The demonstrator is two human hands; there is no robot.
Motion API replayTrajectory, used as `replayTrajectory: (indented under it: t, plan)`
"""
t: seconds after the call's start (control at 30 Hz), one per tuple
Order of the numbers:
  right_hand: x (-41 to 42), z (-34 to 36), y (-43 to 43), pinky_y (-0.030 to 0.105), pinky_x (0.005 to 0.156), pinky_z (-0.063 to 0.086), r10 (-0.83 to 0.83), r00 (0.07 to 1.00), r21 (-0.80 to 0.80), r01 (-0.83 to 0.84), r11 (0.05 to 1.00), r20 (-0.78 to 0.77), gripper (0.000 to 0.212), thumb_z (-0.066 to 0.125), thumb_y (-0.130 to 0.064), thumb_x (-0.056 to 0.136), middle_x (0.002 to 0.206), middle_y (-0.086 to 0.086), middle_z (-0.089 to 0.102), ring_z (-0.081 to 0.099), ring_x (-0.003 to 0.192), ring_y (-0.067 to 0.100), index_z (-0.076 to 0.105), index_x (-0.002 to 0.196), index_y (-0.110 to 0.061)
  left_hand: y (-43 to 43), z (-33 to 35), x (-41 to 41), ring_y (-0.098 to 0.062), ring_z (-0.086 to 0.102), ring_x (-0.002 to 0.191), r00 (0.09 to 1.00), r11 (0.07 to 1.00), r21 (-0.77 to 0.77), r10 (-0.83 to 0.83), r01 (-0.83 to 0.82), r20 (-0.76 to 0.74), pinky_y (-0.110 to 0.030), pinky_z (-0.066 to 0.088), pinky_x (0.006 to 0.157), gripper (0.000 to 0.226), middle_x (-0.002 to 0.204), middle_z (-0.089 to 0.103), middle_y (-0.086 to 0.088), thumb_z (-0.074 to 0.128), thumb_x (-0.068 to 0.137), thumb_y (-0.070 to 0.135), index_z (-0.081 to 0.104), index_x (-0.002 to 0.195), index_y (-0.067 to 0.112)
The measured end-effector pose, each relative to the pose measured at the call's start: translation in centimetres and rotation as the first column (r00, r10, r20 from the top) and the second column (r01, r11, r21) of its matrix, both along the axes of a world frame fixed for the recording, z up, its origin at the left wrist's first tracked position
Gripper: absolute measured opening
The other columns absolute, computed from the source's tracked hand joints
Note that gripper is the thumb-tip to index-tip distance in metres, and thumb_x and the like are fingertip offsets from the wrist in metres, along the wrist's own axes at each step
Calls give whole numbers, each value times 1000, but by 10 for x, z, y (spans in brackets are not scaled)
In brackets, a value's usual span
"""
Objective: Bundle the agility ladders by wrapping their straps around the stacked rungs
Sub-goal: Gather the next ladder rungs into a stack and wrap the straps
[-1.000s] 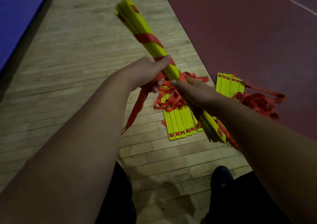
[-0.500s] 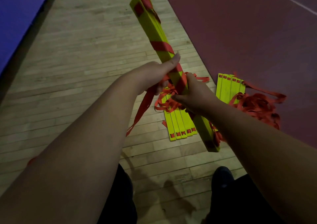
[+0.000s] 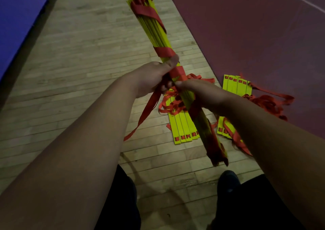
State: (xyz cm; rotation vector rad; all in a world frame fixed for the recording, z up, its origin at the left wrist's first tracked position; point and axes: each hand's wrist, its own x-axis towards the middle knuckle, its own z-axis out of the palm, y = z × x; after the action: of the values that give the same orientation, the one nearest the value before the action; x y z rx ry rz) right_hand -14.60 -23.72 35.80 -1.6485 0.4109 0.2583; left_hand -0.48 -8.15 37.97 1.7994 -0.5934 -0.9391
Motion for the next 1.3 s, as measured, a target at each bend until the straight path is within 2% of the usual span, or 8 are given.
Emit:
replayTrajectory:
  t: [0.17,0.3,0.4,0.57,0.7,0.97,1.13,1.3]
  plan:
    - [-10,13,-4,38,69,59,183,983,316,-164,934,-30,46,57,-40,100,104,20,75,70,75,29,61,131,-7,2,12,-7,-15,50,58,997,998,-22,-63,64,40,-28,46,65,70,68,61,-2,37,107,71,71,79,17]
    - [-8,12,-3,37,61,54,66,998,206,-65,976,2,21,67,-29,102,78,12,61,59,60,25,66,107,-9,4,15,1,-17,47,54,978,998,48,-57,49,199,-32,47,64,68,69,60,-7,49,103,73,69,86,10]
    - [-5,2,-3,38,55,54,-30,999,0,30,1000,31,25,77,-27,98,76,13,61,61,58,27,62,104,-8,5,8,8,-18,47,53,980,992,125,-11,-14,200,-35,50,61,83,73,56,-14,63,95,76,69,100,-7]
    - [0,-18,2,35,54,51,-51,995,-316,75,946,82,25,79,-36,97,74,5,65,61,59,21,64,111,-22,2,9,3,-9,50,53,995,981,192,19,-38,101,-29,50,54,65,66,59,3,63,101,66,75,109,3]
    - [7,-29,9,39,71,57,12,996,-514,36,857,90,31,71,-43,101,94,4,72,69,77,18,59,122,-25,0,10,2,-7,49,51,996,976,203,84,-84,6,-26,47,50,68,67,60,4,67,95,73,76,113,8]
    - [10,-42,23,38,79,53,61,998,-571,-36,820,24,67,42,-75,102,115,5,66,66,99,19,48,142,-22,-1,3,2,-5,50,44,983,934,314,181,-172,-2,-19,47,47,54,60,62,7,63,99,70,72,100,17]
    - [9,-28,11,46,94,54,3,1000,-377,-11,926,-24,105,37,-102,79,120,7,70,68,110,27,59,138,-19,3,-1,9,-7,47,47,984,972,158,175,-172,-7,-23,46,49,42,62,61,4,74,98,55,74,104,13]
    - [-1,-2,-2,45,85,58,69,997,165,-65,984,-17,69,62,-66,94,113,16,76,72,99,34,65,135,-11,5,9,7,-9,38,47,993,997,-50,46,-51,-110,-26,40,54,40,61,54,0,70,100,54,71,85,18]
